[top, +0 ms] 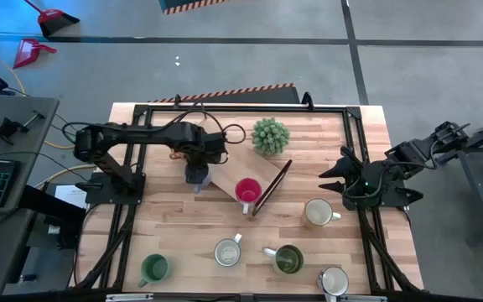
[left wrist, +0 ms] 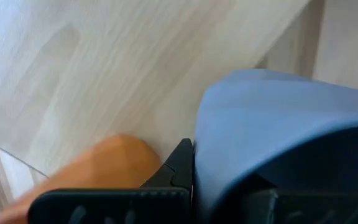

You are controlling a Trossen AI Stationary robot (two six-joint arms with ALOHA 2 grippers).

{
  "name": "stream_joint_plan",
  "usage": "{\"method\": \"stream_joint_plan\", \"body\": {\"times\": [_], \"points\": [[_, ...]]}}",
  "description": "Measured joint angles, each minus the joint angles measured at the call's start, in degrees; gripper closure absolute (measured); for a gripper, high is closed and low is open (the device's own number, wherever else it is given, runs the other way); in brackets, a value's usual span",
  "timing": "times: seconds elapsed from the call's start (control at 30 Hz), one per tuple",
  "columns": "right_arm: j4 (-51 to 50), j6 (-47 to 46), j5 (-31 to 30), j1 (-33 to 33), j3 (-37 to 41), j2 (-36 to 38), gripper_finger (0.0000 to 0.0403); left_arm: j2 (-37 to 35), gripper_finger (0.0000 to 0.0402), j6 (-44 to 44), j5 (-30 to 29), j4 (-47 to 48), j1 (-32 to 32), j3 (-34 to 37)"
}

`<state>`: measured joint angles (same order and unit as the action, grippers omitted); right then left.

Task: Place coffee mugs
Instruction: Put the purple mug on the shelf

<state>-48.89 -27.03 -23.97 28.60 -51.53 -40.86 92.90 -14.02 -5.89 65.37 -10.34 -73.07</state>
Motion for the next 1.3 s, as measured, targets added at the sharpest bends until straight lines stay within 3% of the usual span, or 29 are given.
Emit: {"method": "stream_joint_plan", "body": {"times": [0.3,1.3], "points": [[0.3,-1.8,0.5,0.0,0.0,0.0,0.0274,6.3,0.0398,-7.2,0.1,1.8,-2.6,-7.1],[1.8,-2.6,0.5,0.0,0.0,0.0,0.0274,6.8,0.0398,-10.1,-2.9,1.5,-6.7,-7.1]]}}
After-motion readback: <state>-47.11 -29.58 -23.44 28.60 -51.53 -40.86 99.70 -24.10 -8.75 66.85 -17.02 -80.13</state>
